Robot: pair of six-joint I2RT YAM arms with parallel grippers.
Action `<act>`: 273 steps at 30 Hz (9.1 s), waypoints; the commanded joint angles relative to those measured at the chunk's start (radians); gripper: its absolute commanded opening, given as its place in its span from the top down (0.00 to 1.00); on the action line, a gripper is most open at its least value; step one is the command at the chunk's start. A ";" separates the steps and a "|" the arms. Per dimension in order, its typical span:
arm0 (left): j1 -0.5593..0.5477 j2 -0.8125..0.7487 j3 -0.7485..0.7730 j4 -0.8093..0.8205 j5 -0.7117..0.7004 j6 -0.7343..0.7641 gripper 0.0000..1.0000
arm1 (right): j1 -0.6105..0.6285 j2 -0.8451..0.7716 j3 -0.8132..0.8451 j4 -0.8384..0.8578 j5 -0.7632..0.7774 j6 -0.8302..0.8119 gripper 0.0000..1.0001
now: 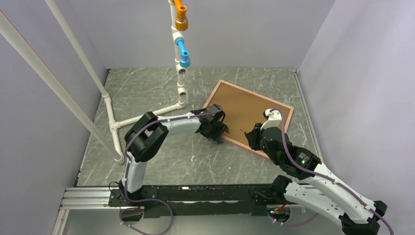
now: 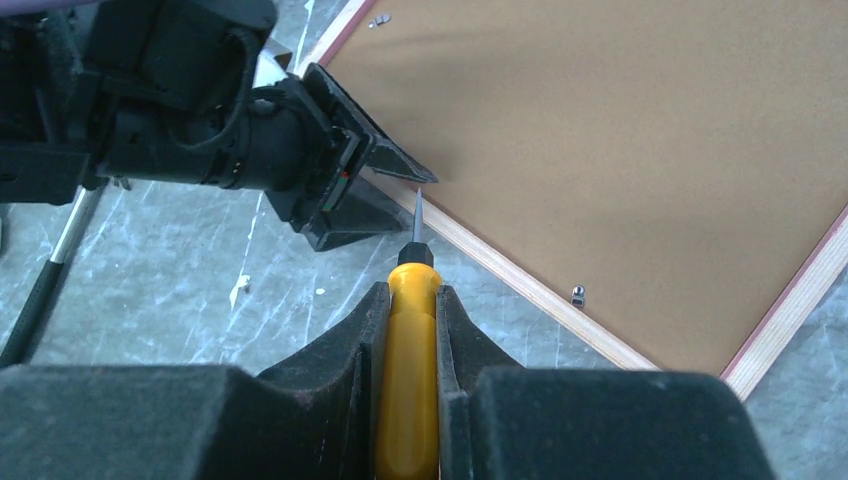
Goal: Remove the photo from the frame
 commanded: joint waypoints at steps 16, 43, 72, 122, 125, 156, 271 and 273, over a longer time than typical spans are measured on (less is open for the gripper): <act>-0.006 0.146 0.241 -0.452 -0.186 0.054 1.00 | -0.003 0.021 -0.017 0.049 -0.025 0.001 1.00; 0.107 0.010 0.008 0.139 -0.045 1.001 1.00 | -0.056 0.325 -0.170 0.430 -0.169 -0.009 1.00; 0.133 -0.172 -0.282 0.454 0.164 1.000 0.56 | -0.070 0.375 -0.179 0.458 -0.278 -0.027 1.00; 0.113 -0.129 -0.389 0.437 0.091 0.938 1.00 | -0.205 0.968 0.076 0.892 -0.180 -0.093 1.00; 0.112 -0.127 -0.392 0.434 0.087 0.937 1.00 | -0.203 0.918 0.071 0.883 -0.171 -0.084 1.00; 0.106 -0.128 -0.382 0.412 0.089 0.938 1.00 | -0.194 0.952 0.032 0.882 -0.276 -0.055 1.00; 0.099 -0.143 -0.418 0.421 0.077 0.950 1.00 | -0.285 1.267 0.726 0.130 -0.443 -0.223 1.00; 0.101 -0.141 -0.418 0.424 0.078 0.948 1.00 | -0.282 1.265 0.723 0.126 -0.440 -0.224 1.00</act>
